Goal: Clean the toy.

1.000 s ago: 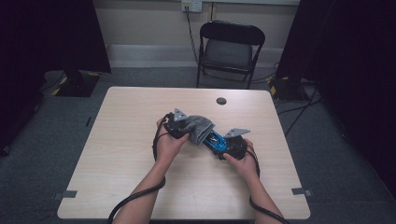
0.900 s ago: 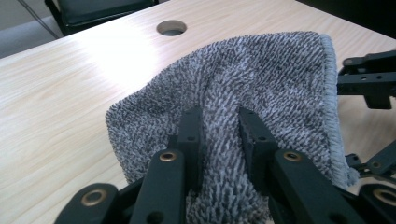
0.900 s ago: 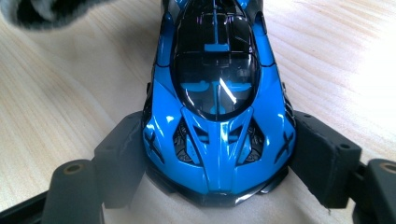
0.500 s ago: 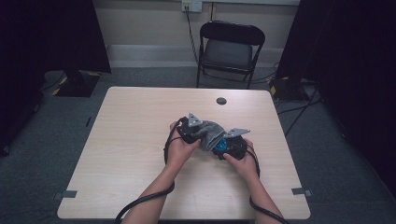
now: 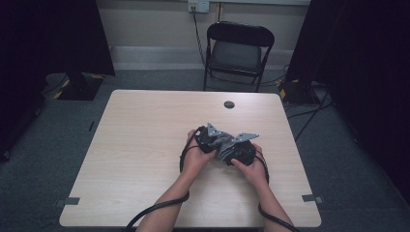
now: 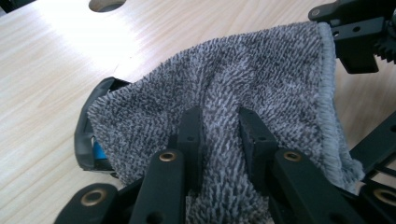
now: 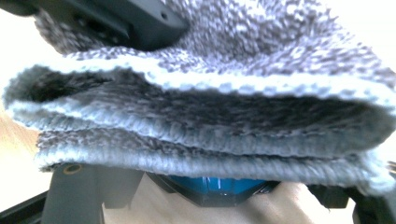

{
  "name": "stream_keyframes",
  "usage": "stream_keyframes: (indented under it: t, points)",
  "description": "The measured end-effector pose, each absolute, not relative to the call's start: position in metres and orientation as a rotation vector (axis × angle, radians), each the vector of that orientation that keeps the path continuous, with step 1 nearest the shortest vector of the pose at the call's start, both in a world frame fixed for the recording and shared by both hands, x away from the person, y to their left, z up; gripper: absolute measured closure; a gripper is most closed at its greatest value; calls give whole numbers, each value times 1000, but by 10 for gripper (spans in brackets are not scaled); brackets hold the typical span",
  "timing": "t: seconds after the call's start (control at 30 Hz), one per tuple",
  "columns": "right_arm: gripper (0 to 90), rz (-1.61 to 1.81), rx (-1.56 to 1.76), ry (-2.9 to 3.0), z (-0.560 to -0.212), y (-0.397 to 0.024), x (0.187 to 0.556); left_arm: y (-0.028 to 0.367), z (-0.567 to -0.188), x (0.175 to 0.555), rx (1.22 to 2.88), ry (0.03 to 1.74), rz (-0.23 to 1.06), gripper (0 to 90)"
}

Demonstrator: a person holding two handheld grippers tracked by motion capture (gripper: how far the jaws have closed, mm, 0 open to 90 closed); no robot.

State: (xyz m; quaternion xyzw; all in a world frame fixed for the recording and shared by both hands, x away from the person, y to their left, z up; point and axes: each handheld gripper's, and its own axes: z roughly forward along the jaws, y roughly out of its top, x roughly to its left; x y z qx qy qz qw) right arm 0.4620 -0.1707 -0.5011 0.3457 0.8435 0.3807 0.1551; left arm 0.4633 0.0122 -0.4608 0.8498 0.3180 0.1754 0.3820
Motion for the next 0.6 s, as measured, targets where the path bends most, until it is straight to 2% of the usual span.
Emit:
stream_keyframes:
  t: [0.6]
  points:
    - [248, 1091, 990, 2417, -501, -171, 462, 15, -453, 479, 2177, 831, 493, 729]
